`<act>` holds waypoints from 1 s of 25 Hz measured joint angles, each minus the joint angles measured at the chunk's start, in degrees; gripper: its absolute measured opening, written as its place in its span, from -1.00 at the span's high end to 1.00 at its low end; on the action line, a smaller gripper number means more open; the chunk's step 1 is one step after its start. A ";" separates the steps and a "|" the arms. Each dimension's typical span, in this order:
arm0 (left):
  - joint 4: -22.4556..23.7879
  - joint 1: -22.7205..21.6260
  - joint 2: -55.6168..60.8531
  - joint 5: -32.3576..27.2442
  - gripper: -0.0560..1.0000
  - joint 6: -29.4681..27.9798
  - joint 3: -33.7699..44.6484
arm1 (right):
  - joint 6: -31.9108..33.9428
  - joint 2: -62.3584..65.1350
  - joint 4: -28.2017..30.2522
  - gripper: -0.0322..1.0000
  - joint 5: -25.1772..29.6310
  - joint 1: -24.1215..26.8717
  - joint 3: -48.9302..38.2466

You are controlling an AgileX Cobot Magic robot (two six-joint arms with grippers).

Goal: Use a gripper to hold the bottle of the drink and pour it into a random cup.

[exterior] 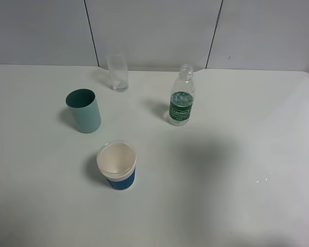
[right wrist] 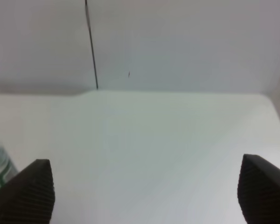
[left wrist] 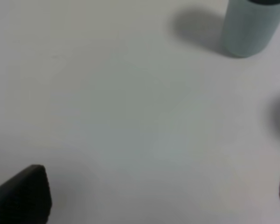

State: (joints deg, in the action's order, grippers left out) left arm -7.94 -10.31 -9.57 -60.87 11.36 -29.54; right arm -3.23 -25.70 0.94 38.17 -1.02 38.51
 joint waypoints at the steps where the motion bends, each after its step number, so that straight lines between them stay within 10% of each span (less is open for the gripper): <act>1: 0.00 0.00 0.00 0.00 -0.99 0.00 0.00 | -0.46 0.83 -0.94 -0.58 1.68 0.00 0.00; 25: 0.00 0.00 0.00 0.00 -0.99 0.00 0.00 | -1.67 25.63 -8.11 -0.58 22.12 -0.53 -2.12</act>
State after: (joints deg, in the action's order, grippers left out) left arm -7.94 -10.31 -9.57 -60.87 11.36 -29.54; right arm -4.89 -0.07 -7.18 60.29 -1.56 36.39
